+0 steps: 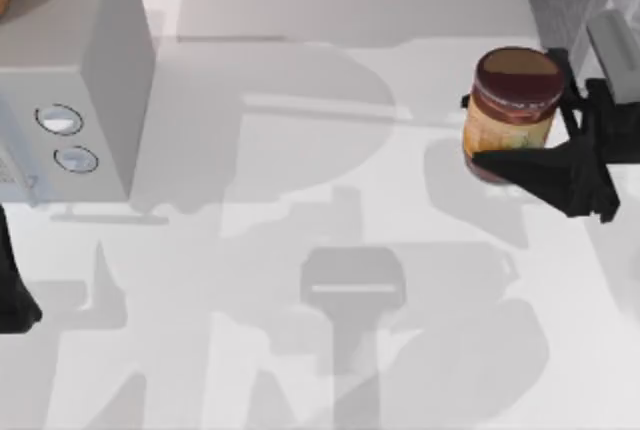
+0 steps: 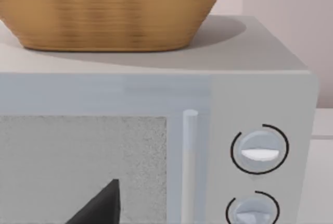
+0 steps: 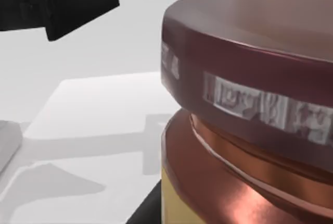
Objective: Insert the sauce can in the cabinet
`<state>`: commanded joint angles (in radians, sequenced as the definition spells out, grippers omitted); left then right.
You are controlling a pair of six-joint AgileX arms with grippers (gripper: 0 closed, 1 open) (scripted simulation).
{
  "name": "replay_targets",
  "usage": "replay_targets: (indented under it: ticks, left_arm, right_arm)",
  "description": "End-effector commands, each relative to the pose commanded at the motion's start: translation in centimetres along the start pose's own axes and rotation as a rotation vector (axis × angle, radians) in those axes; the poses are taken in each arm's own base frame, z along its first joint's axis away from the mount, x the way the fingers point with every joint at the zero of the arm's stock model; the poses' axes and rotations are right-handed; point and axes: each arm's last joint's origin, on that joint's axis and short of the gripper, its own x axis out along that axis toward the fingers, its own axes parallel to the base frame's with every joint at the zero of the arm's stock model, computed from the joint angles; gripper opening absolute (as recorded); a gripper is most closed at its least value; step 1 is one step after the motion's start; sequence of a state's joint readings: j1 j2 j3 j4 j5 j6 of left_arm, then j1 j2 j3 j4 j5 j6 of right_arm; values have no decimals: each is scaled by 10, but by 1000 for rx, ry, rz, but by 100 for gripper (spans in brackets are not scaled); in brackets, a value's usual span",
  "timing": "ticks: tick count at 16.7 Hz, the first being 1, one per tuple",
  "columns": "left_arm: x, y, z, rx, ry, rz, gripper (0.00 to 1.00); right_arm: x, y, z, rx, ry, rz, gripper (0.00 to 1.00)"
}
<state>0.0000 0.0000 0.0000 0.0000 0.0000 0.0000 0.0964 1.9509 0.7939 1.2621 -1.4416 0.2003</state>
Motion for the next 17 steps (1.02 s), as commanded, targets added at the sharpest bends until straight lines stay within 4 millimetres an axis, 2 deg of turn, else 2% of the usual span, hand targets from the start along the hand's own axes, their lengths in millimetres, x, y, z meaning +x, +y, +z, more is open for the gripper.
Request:
replay_targets:
  ticks: [3,6,10,12,13,15,17]
  left_arm:
    - [0,0,0,0,0,0,100]
    - [0,0,0,0,0,0,100]
    - [0,0,0,0,0,0,100]
    - [0,0,0,0,0,0,100]
    - [0,0,0,0,0,0,100]
    - [0,0,0,0,0,0,100]
    - [0,0,0,0,0,0,100]
  right_arm:
    - [1,26,8,110,-3,-107,0]
    - [-12,52,27,126,-14,-319,0]
    - [-37,102,80,-112,-74,-654,0]
    - [-46,142,105,-253,-123,-805,0]
    - [-49,164,112,-306,-149,-879,0]
    - [-53,200,106,-334,-186,-1036,0]
    - [-58,222,79,-282,-184,-1194,0]
